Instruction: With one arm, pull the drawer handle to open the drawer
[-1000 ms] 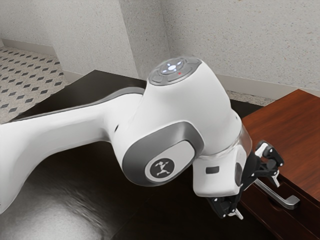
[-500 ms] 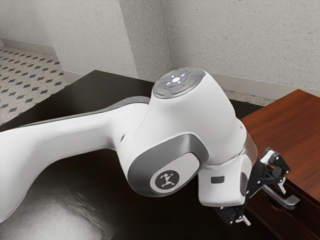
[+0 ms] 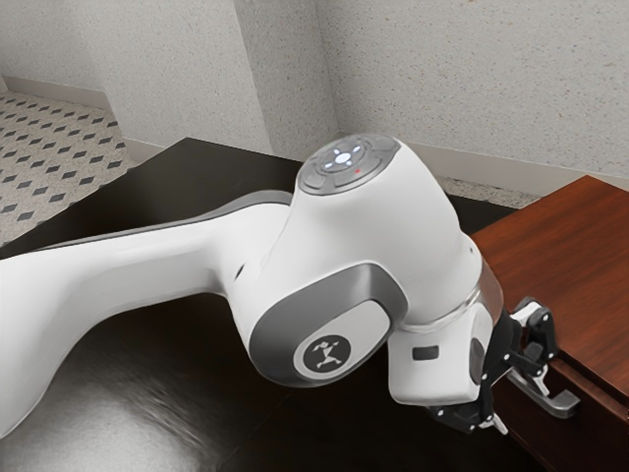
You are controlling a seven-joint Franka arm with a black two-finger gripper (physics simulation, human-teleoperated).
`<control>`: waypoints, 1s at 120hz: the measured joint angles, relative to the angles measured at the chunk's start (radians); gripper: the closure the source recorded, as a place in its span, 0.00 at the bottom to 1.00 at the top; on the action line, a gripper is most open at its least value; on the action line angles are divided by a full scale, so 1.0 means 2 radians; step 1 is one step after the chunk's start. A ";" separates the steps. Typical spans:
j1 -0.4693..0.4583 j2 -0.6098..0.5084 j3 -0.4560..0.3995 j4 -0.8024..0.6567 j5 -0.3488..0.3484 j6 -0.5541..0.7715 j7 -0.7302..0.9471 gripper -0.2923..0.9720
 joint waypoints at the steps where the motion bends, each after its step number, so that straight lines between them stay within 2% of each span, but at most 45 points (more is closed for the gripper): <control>1: 0.000 0.000 0.000 0.000 0.000 0.000 0.000 0.57; 33: -0.001 -0.007 0.000 0.000 0.000 -0.027 -0.007 0.62; 83: 0.012 -0.021 0.000 0.000 0.000 -0.087 -0.014 0.62; 120: 0.011 -0.027 0.000 0.000 0.001 -0.118 -0.019 0.67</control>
